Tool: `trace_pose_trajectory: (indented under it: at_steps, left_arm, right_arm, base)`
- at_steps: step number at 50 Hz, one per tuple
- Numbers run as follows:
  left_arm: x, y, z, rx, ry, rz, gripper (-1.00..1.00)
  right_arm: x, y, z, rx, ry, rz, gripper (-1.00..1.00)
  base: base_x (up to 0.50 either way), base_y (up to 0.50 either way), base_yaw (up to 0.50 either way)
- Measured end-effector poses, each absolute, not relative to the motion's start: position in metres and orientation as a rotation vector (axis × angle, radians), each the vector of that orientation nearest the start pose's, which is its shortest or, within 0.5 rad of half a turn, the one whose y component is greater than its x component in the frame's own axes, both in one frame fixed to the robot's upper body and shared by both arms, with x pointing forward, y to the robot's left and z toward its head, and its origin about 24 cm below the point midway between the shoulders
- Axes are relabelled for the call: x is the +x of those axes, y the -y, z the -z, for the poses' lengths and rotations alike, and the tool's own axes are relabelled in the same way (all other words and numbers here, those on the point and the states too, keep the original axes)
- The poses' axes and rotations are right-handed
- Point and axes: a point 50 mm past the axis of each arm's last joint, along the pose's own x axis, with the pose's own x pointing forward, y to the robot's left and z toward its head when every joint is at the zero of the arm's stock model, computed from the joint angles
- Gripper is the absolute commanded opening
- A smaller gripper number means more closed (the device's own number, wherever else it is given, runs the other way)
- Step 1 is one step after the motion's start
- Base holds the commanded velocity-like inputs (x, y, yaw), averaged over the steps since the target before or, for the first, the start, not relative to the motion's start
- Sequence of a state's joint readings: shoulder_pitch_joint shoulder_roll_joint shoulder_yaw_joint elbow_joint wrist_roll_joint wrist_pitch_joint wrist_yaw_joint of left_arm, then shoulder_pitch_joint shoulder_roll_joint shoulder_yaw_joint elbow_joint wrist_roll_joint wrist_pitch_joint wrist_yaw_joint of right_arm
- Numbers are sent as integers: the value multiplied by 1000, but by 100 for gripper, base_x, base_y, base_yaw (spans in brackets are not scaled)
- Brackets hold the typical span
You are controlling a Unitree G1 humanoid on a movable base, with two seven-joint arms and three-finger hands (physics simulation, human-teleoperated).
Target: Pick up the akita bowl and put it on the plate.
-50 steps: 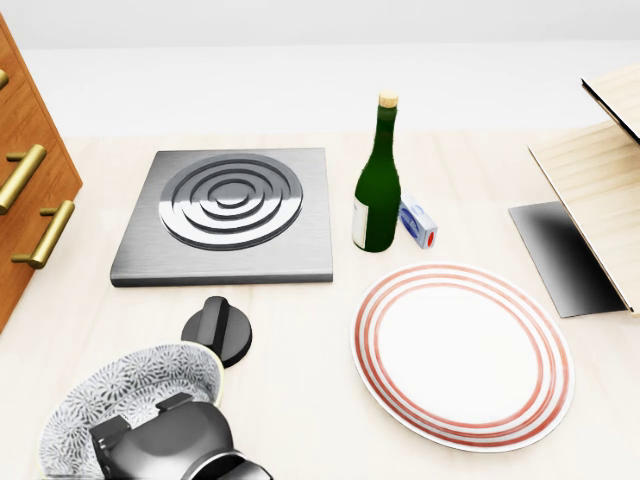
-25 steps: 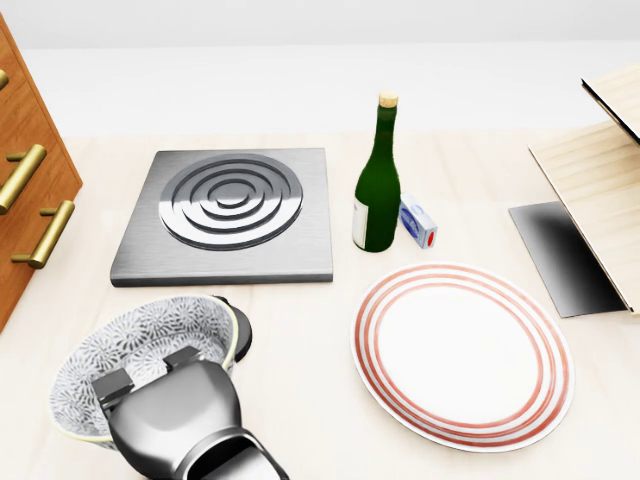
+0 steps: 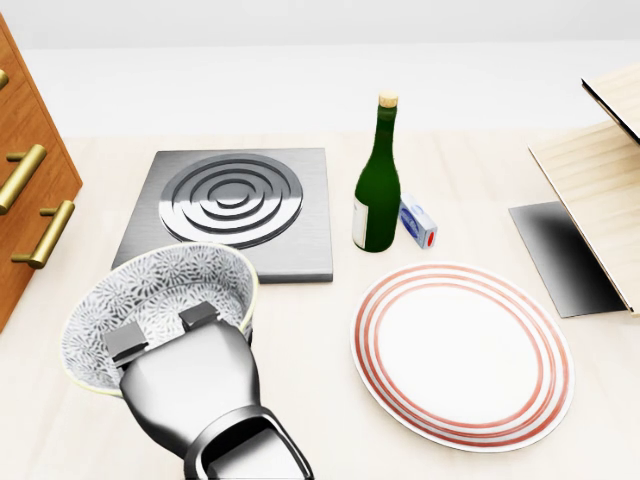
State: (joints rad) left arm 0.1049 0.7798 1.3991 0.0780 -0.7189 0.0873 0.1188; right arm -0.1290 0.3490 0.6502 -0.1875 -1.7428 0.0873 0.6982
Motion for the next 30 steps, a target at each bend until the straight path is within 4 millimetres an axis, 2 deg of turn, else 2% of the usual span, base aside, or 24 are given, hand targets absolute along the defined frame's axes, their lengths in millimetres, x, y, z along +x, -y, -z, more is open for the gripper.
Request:
trace_pose_trajectory:
  at_steps: [30]
  left_arm:
    - [36, -477, -247, -37, 736, -1203, 100]
  right_arm:
    - [229, -20, -156, -1419, 273, -493, -100]
  base:
    - [0, 0, 0]
